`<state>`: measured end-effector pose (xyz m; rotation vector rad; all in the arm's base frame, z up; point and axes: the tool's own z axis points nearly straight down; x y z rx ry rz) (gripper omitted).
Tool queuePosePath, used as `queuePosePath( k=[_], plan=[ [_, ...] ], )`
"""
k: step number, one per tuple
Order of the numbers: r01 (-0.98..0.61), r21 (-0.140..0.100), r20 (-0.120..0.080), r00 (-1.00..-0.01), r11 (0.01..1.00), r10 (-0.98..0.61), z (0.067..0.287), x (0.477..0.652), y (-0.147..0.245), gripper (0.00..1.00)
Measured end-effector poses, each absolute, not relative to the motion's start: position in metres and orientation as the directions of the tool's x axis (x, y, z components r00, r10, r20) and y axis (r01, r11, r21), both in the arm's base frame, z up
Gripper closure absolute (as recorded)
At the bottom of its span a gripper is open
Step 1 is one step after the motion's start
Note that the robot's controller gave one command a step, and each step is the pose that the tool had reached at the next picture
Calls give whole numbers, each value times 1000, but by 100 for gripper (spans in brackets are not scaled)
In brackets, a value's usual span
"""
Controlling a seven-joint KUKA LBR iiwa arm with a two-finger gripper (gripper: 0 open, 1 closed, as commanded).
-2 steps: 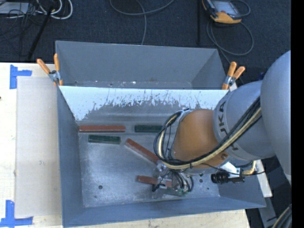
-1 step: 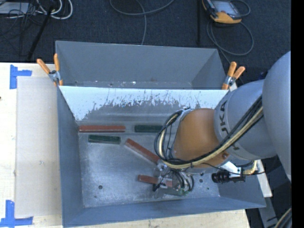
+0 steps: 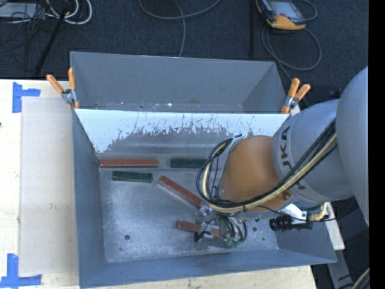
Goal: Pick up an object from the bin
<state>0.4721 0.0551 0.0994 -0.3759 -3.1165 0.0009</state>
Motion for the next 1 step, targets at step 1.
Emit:
queuePosePath(
  k=[1],
  plan=[
    [238, -2, 4, -971, 971, 238, 109, 472, 55, 100]
  ],
)
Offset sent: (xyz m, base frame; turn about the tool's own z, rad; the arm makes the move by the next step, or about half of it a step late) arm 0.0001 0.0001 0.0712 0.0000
